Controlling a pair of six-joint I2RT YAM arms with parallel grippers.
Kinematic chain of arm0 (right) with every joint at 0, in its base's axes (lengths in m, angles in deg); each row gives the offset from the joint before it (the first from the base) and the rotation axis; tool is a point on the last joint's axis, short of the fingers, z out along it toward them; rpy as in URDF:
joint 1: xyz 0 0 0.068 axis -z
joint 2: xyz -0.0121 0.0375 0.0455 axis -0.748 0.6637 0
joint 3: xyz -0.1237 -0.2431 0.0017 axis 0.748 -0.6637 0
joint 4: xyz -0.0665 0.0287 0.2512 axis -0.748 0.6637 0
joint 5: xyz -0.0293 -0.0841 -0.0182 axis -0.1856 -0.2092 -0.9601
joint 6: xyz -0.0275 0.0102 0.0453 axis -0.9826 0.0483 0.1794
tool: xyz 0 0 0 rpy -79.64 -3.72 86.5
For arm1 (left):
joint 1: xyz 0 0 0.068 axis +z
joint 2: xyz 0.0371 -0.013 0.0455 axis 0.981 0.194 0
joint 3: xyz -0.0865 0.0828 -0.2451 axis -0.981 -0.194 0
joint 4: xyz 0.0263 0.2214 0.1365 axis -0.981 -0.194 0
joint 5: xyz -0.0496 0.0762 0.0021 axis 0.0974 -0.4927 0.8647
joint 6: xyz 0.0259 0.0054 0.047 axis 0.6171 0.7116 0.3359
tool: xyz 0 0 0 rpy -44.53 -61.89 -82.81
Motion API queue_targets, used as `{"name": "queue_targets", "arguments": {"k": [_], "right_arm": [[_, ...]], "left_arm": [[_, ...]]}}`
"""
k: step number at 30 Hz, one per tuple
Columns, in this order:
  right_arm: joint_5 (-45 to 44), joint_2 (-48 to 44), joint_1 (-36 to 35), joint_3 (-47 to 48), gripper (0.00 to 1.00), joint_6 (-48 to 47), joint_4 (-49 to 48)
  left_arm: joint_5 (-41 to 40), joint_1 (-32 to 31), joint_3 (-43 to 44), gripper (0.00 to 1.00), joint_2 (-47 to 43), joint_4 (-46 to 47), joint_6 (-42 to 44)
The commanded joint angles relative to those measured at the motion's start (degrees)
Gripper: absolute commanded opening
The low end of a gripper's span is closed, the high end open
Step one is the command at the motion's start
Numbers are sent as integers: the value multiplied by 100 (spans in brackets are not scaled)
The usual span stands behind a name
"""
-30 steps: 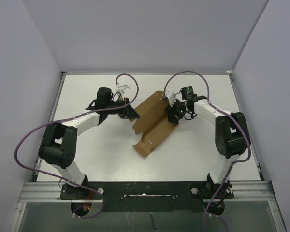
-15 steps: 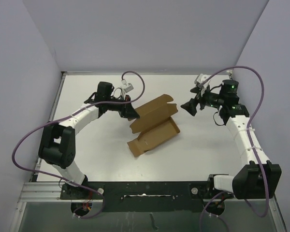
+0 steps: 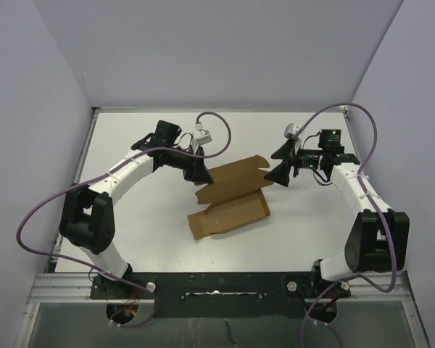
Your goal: Fold the paper box
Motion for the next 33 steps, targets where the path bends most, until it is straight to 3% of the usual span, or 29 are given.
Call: {"name": "queue_targets", "arguments": {"k": [1,7,16,26,28,33], "right_arm": [[43,167,-331,308,95,-822,623],[-61,326,-399,177,86,-691,418],[-214,644,-614,199,61,-696,359],[79,633,-669,216,4,-1087,607],[132,569,-628,174,0,-1108,579],[322,442,-522,47,0,-935,359]], "left_arm": [[64,-33,343,0,113,-224,391],[110,-85,289,0,42,-156,435],[196,-104,153,0,-104,8,462],[148,-104,-35,0,-254,337,331],[-39,-75,-181,9,-394,650,79],[-828,72,-807,33,-1050,1797,-1126]]}}
